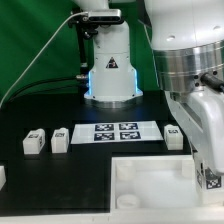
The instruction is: Assemble one leg
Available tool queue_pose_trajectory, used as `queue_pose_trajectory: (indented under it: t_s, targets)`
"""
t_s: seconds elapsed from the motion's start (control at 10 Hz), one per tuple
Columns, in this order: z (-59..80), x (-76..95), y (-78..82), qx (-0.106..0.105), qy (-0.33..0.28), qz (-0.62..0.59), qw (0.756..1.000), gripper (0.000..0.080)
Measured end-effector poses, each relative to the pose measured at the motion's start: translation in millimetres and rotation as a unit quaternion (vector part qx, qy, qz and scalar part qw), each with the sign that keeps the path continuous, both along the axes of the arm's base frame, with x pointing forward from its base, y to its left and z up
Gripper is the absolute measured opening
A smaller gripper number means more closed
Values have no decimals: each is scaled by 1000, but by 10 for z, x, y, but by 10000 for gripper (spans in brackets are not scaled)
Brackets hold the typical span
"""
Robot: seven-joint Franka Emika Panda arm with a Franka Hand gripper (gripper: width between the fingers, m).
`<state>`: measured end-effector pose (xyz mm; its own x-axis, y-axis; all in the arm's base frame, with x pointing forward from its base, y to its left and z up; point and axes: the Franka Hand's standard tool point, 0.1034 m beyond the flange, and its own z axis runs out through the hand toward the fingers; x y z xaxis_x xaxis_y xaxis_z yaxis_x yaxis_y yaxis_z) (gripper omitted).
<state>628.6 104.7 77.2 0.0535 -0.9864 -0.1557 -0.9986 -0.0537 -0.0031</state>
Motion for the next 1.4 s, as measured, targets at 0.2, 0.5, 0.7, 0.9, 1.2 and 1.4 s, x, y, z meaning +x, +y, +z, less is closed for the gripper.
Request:
queue_pose_trajectory:
  t_s: [0.2, 0.5, 0.7, 0.9, 1.2, 1.4]
  targets:
    - [-2, -1, 1, 0, -4, 25, 1000, 373]
    - [-46, -19, 174, -18, -35, 227, 973, 643]
    - [-47, -14, 142, -17, -47, 318, 947, 643]
    - [-44, -10, 126, -17, -64, 440, 896, 649]
    - [-46, 13, 9, -16, -93, 660, 745, 649]
    - [-46, 11, 19, -16, -91, 643, 760, 637]
